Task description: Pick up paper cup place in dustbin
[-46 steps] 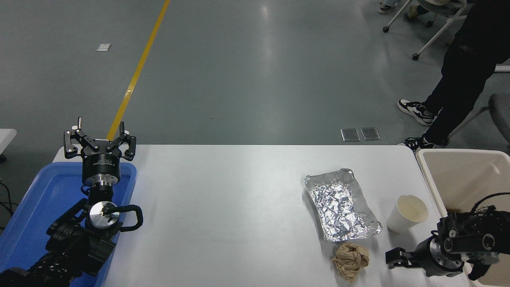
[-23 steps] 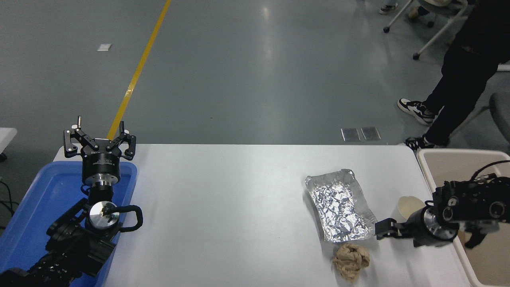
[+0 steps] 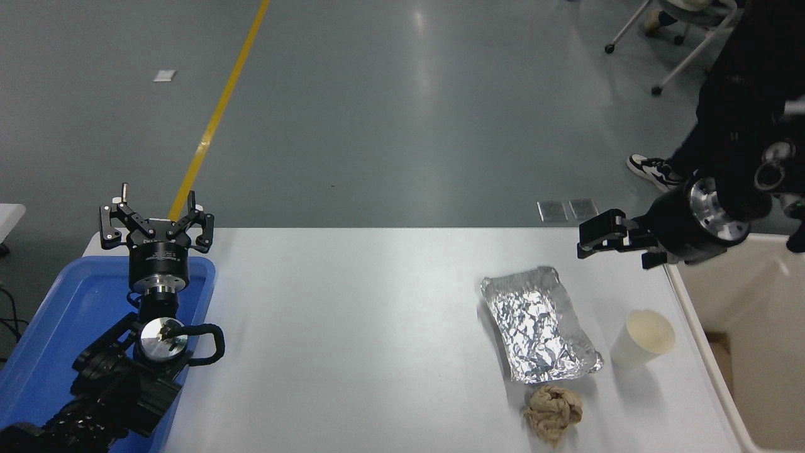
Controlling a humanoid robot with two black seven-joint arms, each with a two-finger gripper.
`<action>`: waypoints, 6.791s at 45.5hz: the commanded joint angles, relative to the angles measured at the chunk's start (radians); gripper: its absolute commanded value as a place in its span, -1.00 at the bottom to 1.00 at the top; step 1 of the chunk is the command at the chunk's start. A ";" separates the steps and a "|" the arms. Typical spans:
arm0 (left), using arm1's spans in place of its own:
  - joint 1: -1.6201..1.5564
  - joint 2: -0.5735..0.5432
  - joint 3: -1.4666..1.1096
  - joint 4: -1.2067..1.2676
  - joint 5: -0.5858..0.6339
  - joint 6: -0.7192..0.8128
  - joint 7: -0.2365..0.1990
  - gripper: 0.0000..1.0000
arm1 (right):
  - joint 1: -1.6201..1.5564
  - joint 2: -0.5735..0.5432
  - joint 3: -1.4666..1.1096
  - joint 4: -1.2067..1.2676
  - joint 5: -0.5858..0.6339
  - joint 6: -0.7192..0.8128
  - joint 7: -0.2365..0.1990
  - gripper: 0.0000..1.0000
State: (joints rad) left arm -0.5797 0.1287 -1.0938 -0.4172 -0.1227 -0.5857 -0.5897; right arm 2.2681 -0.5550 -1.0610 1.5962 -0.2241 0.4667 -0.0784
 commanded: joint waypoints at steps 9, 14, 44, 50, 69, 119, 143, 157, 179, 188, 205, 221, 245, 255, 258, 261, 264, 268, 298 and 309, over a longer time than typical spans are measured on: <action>0.000 0.000 0.000 0.000 0.002 0.000 0.002 0.98 | 0.214 0.159 0.007 0.008 0.091 0.142 0.003 1.00; 0.000 0.000 0.000 0.000 0.002 0.000 0.002 0.98 | 0.173 0.167 -0.002 -0.001 0.080 0.141 0.002 1.00; -0.002 0.000 0.000 0.000 0.002 0.000 0.002 0.98 | -0.265 0.109 -0.218 -0.193 -0.176 -0.068 -0.003 1.00; -0.002 0.000 0.000 0.000 0.002 0.000 0.002 0.98 | -0.361 0.075 -0.218 -0.200 -0.225 -0.143 -0.003 1.00; -0.002 0.000 0.000 0.000 0.002 0.000 0.002 0.98 | -0.690 0.086 -0.177 -0.369 -0.239 -0.353 -0.003 1.00; -0.002 0.000 0.000 0.000 0.000 0.000 0.002 0.98 | -0.846 0.095 -0.083 -0.461 -0.233 -0.448 -0.006 -1.00; -0.002 0.000 0.000 0.000 0.002 0.000 0.002 0.98 | -0.250 0.006 -0.359 -0.088 -0.245 -0.416 0.002 -1.00; -0.002 0.003 0.000 0.000 0.002 0.000 0.002 0.98 | 0.198 -0.008 -0.473 -0.050 -0.244 -0.146 0.068 -1.00; -0.002 0.003 0.000 0.000 0.002 0.000 0.002 0.98 | 0.128 -0.060 -0.531 -0.240 -0.198 -0.123 0.066 -1.00; -0.002 0.003 0.000 0.000 0.002 0.000 0.001 0.98 | -0.188 -0.221 -0.502 -0.585 -0.199 -0.167 0.068 -1.00; -0.002 0.003 0.000 0.000 0.000 0.001 0.002 0.98 | -1.172 -0.226 0.048 -1.176 -0.064 -0.336 0.052 -1.00; -0.002 0.003 0.000 0.000 0.000 0.000 0.001 0.98 | -1.470 0.006 0.268 -1.296 0.149 -0.421 -0.034 -1.00; -0.002 0.003 0.000 0.000 0.000 0.000 0.002 0.98 | -1.510 0.037 0.389 -1.259 0.163 -0.424 -0.047 -0.43; -0.002 0.003 0.000 0.000 0.000 0.000 0.002 0.98 | -1.389 -0.049 0.377 -1.139 0.152 -0.402 -0.046 1.00; -0.003 0.003 0.000 0.000 0.000 0.000 0.002 0.98 | -1.342 -0.080 0.374 -1.113 0.129 -0.401 -0.046 1.00; -0.002 0.003 0.000 0.000 0.000 0.000 0.002 0.98 | -1.290 -0.112 0.362 -1.093 0.069 -0.399 -0.046 1.00; -0.002 0.003 0.000 0.000 0.000 0.000 0.002 0.98 | -1.230 -0.138 0.331 -1.061 -0.010 -0.399 -0.046 1.00; -0.002 0.003 0.000 0.000 0.000 0.000 0.002 0.98 | -1.112 -0.186 0.287 -0.992 -0.101 -0.399 -0.046 1.00; -0.002 0.003 0.000 0.000 0.002 0.000 0.002 0.98 | -0.159 -0.174 -0.097 -0.032 -0.172 -0.220 -0.046 1.00; -0.002 0.003 0.000 0.000 0.000 0.000 0.001 0.98 | -0.055 -0.112 -0.096 0.082 -0.159 -0.045 -0.046 1.00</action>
State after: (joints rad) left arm -0.5814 0.1312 -1.0937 -0.4172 -0.1219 -0.5862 -0.5874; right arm 2.0692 -0.7330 -1.1413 1.5234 -0.4036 0.2821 -0.1240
